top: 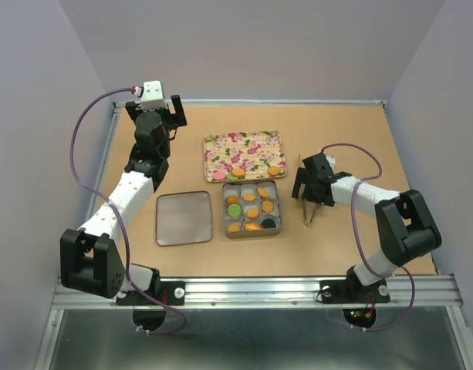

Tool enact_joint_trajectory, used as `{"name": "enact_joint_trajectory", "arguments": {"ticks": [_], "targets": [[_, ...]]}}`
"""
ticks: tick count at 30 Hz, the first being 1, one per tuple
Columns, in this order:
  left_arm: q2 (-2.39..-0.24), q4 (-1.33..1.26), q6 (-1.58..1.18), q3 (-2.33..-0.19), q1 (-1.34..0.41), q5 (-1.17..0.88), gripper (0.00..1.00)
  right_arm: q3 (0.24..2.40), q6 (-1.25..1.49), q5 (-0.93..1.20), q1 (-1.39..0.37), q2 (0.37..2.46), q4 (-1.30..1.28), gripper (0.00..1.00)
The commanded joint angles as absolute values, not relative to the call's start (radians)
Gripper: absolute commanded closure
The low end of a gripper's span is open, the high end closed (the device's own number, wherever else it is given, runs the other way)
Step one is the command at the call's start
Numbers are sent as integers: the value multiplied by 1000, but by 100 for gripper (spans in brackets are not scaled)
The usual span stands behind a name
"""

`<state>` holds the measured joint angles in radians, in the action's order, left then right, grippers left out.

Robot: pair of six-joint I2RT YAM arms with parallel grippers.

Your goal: Pack the cookies

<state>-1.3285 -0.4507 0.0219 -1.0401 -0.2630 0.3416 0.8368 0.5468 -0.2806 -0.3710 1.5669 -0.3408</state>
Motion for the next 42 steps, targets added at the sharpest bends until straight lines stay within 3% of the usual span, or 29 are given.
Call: {"name": "enact_joint_trajectory", "arguments": {"ticks": [1,7,16,22,27,29,36,42], "targets": [[-1318,-500,40,-1035,-270,356,1,836,551,-267,-359,1585,-304,0],[-1335,-431,-18,-1098,-268,339,1,903,535,-311,-359,1478,-379,0],[-1359,-120,-190,-1287,-268,330,2,1078,495,-382,-359,1344,-544,0],[-1341,167,-374,-1198,-278,215,11,1120,497,-302,-359,1247,-568,0],[-1327,281,-481,-1051,-435,212,13,1114,489,-270,-359,1226,-568,0],[-1310,299,-520,-1016,-462,224,14,1108,488,-261,-359,1218,-568,0],[-1308,373,-630,-907,-537,242,32,1066,489,-235,-359,1163,-568,0],[-1310,330,-658,-819,-580,201,34,1017,494,-224,-359,1121,-566,0]]}}
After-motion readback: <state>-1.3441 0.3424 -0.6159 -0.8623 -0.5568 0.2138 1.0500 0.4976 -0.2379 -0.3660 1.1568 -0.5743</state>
